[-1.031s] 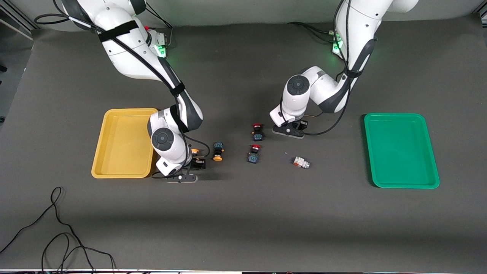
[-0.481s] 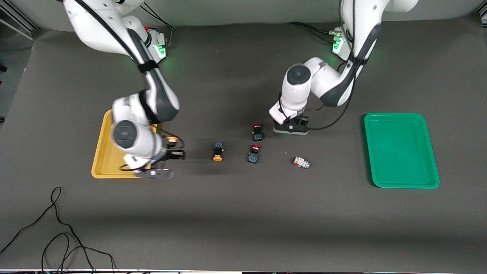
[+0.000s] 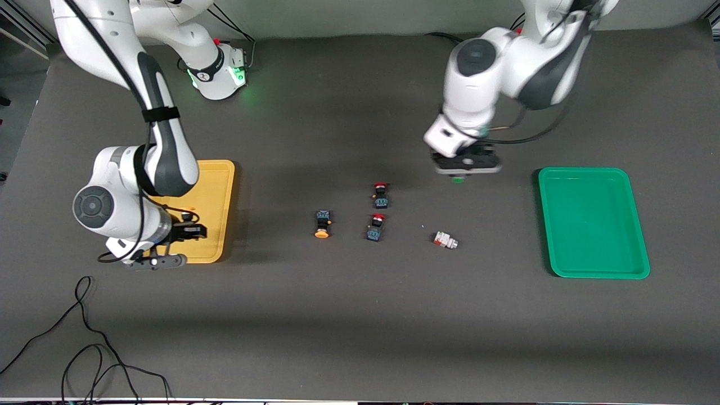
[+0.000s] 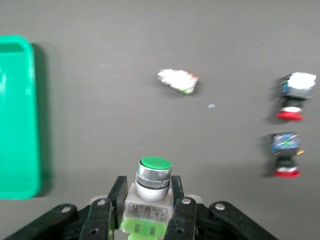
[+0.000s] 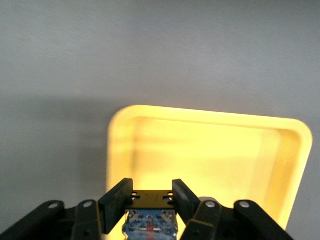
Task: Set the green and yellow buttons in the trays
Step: 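Carry the green switch into the green tray while the right gripper lowers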
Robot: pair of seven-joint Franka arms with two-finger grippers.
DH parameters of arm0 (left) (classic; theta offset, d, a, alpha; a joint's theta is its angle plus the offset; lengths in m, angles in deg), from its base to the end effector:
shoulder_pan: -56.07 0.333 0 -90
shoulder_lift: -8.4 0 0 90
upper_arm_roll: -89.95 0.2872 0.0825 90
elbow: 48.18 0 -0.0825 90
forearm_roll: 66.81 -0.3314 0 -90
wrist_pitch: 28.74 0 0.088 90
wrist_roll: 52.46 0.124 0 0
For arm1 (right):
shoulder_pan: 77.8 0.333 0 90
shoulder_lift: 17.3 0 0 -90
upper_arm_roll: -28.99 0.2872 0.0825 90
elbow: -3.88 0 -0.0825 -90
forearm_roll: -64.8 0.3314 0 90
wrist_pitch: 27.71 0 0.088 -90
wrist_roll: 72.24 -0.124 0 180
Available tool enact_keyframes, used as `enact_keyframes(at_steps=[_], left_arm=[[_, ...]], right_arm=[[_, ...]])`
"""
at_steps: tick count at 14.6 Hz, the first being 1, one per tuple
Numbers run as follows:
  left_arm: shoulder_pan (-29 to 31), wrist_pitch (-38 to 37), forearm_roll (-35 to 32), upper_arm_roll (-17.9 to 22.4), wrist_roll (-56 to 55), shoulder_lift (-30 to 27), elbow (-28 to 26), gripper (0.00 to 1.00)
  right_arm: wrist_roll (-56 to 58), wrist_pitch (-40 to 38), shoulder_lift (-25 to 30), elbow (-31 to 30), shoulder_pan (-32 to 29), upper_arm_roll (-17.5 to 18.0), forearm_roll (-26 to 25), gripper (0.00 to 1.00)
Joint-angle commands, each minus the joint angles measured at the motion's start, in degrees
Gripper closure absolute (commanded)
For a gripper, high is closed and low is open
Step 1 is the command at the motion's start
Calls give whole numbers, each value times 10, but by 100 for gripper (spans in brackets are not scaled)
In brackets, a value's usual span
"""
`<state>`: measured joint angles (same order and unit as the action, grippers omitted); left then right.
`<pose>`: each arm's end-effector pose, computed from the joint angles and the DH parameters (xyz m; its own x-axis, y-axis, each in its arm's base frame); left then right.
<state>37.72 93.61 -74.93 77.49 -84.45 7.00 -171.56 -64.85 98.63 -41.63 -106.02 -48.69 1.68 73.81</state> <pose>0.4244 -0.2439 0.3934 0.9960 -0.0583 0.0670 -0.0511 -0.9931 -0.1055 0.5608 0.0353 0.2776 0.9922 0.0863 -0.0896 0.0920 -0.9939 0.0610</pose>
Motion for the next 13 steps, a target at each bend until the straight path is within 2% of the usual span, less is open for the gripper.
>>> enact_keyframes(at_steps=[1,3,5,6,7,8,11,13], left_arm=[[117,-53,57,31,236,-36,-10,100],[189,-54,57,67,375,-33,-10,100],[253,-30,57,79,452,-10,-10,100],[272,-14,56,79,459,7,-12,100],[283,3,56,79,459,36,-12,100],[295,35,56,79,459,70,-13,100],[325,114,57,79,447,173,-13,100],[327,140,57,79,411,203,-12,100]], right_arm=[[43,97,4,-79,-2,-1,14,100],[43,145,-5,-105,5,2,46,100],[44,147,-12,-106,9,4,71,100],[44,147,-12,-106,10,5,71,91],[44,146,-12,-106,10,5,71,68],[44,145,-12,-106,10,4,71,51],[44,140,-11,-106,9,4,71,42],[43,140,-10,-106,9,4,71,42]])
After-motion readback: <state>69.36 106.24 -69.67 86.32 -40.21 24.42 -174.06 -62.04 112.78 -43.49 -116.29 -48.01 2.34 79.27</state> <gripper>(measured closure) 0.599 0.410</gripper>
